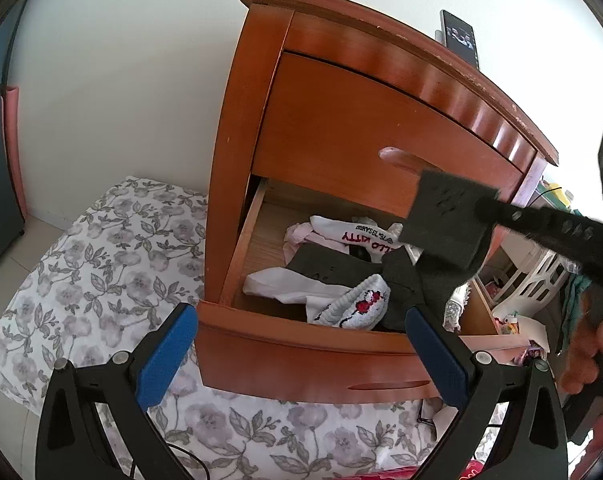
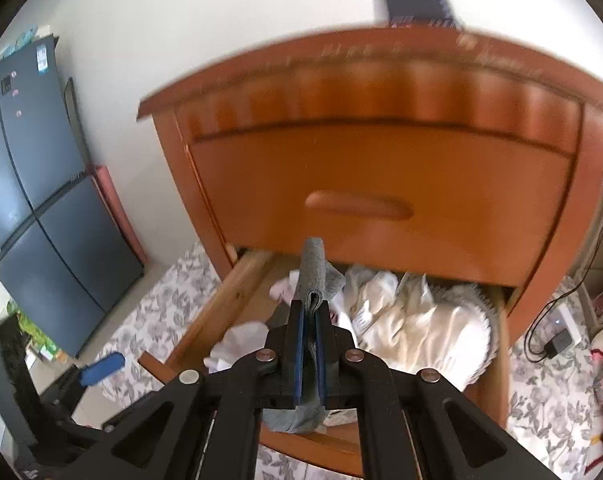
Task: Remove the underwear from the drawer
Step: 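Close the right tool on the dark grey cloth and lift it out, then carry the dark grey cloth over the bedspread with the right tool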
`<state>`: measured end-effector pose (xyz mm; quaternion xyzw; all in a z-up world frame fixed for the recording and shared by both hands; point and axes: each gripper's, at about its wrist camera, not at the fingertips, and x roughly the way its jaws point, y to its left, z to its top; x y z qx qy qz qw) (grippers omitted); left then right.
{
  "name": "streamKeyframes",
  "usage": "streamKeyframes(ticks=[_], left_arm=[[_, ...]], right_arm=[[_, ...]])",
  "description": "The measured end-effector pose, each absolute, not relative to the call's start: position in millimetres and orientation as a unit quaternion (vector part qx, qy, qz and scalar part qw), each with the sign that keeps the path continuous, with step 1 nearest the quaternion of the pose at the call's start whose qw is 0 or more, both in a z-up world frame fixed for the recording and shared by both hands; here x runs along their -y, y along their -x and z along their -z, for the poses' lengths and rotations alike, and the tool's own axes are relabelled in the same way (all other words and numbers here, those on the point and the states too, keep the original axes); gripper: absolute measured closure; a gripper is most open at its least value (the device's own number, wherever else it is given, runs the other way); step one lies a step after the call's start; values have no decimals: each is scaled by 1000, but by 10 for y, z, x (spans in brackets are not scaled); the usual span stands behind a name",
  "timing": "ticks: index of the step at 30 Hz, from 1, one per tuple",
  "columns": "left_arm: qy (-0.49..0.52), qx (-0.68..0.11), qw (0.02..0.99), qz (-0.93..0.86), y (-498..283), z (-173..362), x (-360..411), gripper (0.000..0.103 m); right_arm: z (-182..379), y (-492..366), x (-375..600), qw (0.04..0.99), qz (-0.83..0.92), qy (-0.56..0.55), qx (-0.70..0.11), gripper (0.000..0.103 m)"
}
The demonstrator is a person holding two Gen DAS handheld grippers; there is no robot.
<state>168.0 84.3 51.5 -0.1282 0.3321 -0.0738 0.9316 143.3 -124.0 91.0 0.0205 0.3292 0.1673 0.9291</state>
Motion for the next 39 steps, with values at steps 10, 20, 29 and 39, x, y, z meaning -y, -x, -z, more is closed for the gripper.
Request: streamKeyframes(ticks=[10,20,29,39], left_arm=[[116,-326,935,76,-1616,-618,-717,0],[103,-322,937,82,-1567,-716,-582,0],[83,-319,940,90,-1481,-832,-402,0],[64,-318,941,97,-1421,-900,-216,0]], right_arm=[[-1409,-1189,1604,950,-151,-37,-272,97],[-1783,-915,1993,964,-130,-45,-228,97],[-2111,-669,2389,975,-93,-25,-201,97],[-2500,-343,2898,985,-33,9,-168,98]])
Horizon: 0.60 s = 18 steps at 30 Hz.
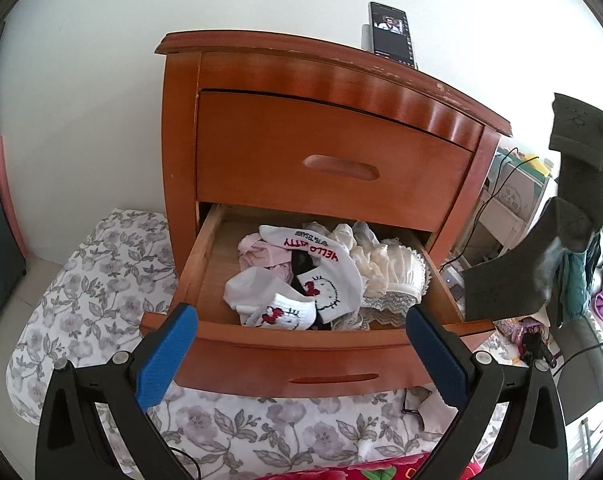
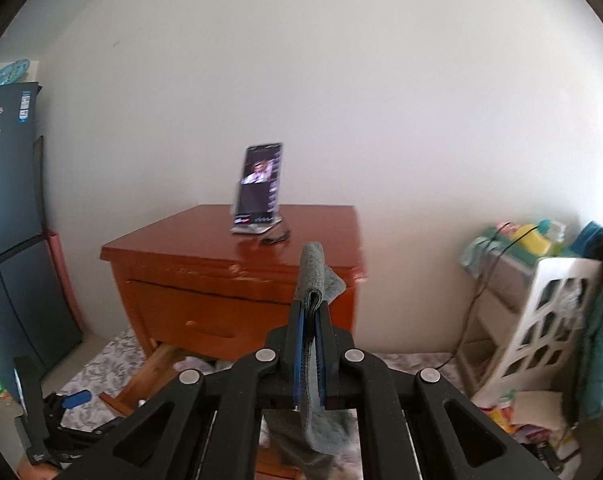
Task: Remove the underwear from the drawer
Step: 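Carry the dark grey cloth over the bedspread with the right tool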
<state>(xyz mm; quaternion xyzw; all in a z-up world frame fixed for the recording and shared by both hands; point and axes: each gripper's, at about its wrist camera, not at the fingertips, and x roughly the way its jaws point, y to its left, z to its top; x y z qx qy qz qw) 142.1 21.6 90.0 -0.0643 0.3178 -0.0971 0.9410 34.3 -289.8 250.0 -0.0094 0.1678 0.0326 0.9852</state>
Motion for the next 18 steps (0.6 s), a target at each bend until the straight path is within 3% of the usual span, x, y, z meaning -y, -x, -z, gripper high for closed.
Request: streamKeyframes(ticks=[9,18], left_arm=[[51,-322,940,100,-1413,-892,-102,0],[46,-328,938,101,-1431,-841,-82,0]], right_arm=[[-2476,-277,3300,982,18,22,-184,98],[-1988,-492,3565,969,34,2,-246,97]])
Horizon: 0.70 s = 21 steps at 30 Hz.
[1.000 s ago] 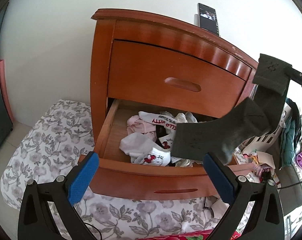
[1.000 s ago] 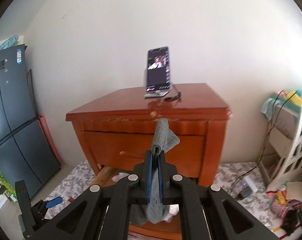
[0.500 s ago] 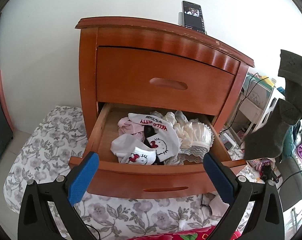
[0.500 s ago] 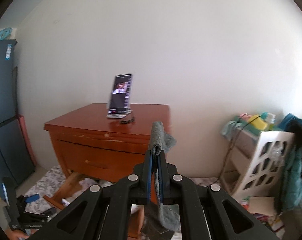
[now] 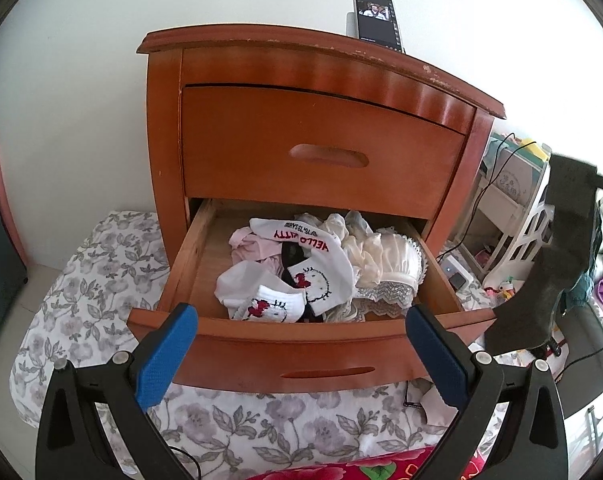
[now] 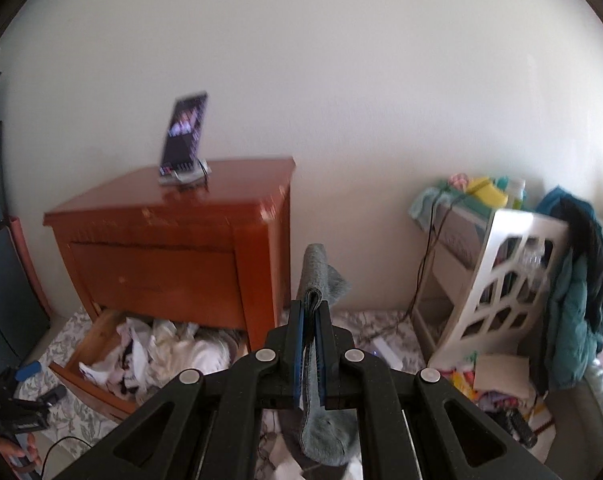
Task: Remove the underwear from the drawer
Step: 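Carry the dark grey cloth over the bedspread with the right tool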
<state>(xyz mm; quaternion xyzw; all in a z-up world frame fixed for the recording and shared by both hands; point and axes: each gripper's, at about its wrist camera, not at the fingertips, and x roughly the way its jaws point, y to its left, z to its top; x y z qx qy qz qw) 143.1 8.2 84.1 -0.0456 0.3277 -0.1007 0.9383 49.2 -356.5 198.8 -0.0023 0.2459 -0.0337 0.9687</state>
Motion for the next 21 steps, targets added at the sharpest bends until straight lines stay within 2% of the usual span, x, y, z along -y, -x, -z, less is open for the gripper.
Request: streamKeyframes(ticks=[6,16,21], left_arm=[[45,-333,937,99,-1451,-796,-86,0],[38,-344,933,98,-1508,-707,-56,0],[37,-349,931,96,-1527,-672,-57,0]], right_arm=[[-1412,-731,3731,949,40,-20,-313,98],[54,-1027,3831,883,58,-16,-466,98],[498,-999,3837,862,63,-18,-502,97]])
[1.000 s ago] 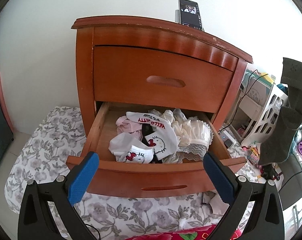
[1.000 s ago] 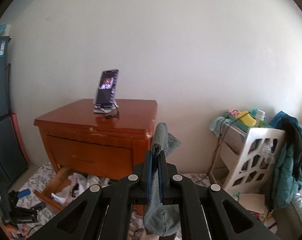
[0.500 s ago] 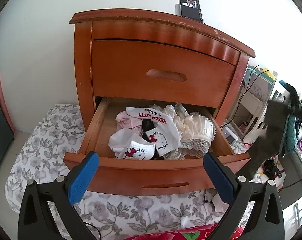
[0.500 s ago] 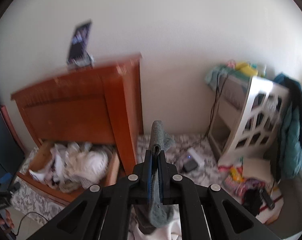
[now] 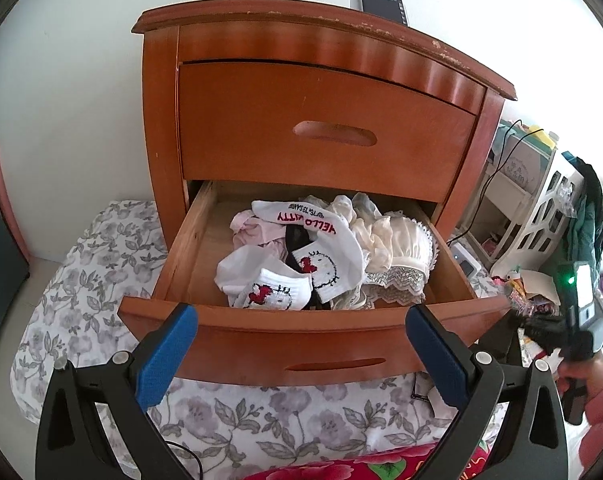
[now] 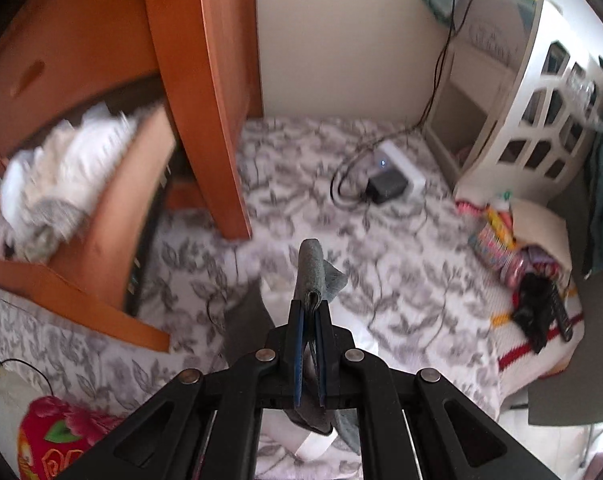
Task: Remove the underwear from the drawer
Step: 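Carry the dark grey cloth over the bedspread with the right tool, then open the right tool to drop the grey cloth on the bedspread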
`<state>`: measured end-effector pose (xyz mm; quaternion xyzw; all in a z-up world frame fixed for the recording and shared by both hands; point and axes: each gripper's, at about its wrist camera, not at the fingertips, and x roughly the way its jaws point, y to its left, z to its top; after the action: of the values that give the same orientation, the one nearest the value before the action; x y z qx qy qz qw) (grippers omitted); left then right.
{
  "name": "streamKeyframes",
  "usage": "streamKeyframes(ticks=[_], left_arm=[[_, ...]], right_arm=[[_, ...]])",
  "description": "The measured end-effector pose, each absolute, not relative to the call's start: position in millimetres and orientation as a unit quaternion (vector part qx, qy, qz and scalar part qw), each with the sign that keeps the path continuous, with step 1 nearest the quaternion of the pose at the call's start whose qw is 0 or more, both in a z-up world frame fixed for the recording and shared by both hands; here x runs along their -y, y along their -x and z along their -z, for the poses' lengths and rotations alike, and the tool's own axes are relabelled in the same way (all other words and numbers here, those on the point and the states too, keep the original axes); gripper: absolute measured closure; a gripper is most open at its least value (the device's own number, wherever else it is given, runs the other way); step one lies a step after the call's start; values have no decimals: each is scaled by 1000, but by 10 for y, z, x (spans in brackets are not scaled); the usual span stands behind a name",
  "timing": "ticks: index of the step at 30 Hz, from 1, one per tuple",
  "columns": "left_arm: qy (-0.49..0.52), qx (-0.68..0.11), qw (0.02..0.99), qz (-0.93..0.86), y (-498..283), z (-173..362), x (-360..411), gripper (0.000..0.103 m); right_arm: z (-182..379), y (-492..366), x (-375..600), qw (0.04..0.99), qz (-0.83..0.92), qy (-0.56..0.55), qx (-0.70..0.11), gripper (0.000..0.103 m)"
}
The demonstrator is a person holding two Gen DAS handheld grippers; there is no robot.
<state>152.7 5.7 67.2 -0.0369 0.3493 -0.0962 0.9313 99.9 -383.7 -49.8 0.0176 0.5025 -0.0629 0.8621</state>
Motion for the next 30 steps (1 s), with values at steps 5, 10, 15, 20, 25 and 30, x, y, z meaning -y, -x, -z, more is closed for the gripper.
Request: streamKeyframes(ticks=[5,10,15,20,25,30], left_arm=[[34,-351,931,97,-1534,-667,-37,0],[32,-351,931,99,-1537,-665,-27,0],[33,-351,931,98,-1536,-666,-36,0],[38,-349,931,95,-1542,-664,-62,0],[38,-349,932,90,-1540,-656,-79,0],[42,-350,932,88,-1533,-645,-100,0]], right_arm=[[764,-975,3769,849,63,-15,-524,96],[917,-1020,3754,841,68,-12,-537,96],[928,-1031,3736,840,70,-8,-538,74],[899,-1019,3721,842,68,-5,-536,50],[822,-993,3698,846,66,-2,-530,29],[713,-965,3645,852,61,5,-520,13]])
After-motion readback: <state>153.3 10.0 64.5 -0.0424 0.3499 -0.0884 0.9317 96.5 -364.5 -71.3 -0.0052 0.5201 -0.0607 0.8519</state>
